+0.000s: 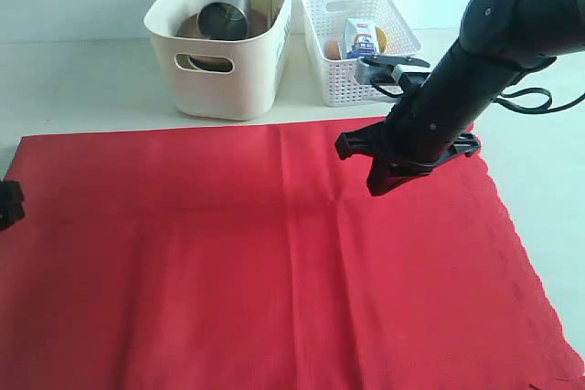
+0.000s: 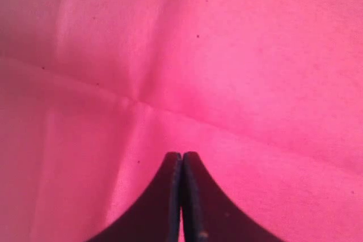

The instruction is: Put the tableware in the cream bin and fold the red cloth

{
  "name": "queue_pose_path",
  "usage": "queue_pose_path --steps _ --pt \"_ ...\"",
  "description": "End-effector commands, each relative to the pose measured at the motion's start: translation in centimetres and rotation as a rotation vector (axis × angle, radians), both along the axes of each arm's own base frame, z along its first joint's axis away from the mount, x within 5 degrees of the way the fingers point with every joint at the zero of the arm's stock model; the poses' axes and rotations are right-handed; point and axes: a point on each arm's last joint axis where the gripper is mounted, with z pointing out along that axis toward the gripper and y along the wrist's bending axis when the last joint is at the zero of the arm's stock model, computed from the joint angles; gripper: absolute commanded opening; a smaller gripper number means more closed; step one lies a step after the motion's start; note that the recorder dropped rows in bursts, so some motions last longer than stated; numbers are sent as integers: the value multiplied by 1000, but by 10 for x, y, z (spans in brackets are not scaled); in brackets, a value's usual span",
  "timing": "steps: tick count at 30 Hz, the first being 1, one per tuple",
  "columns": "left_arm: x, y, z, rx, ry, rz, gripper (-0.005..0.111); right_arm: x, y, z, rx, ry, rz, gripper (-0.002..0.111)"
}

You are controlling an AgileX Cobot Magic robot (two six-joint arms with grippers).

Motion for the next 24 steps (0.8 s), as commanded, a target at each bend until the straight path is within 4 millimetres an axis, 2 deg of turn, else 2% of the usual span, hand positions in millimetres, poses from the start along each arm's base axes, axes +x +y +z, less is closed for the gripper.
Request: queue_pose_path --steps 1,5,7,9,12,14,19,24 --pt "4 1 -14 1 20 4 78 0 -2 -1 -1 -9 3 0" --pt "4 1 -21 0 53 4 77 0 -2 -1 -1 -9 3 0" --pt "4 1 -22 0 55 4 69 0 -2 -1 -1 -9 3 0" --pt "4 1 -22 0 58 4 55 0 -2 -1 -1 -9 3 0" --pt "3 1 -25 -1 73 4 24 0 -2 -1 -1 -9 3 0" --pt "3 1 -28 -1 87 4 -1 0 -2 -1 -1 -9 3 0" --pt "1 1 -32 5 118 -7 0 -2 -2 -1 -9 13 18 0" --pt "8 14 -13 100 68 -97 0 -6 -2 -1 -6 56 30 0"
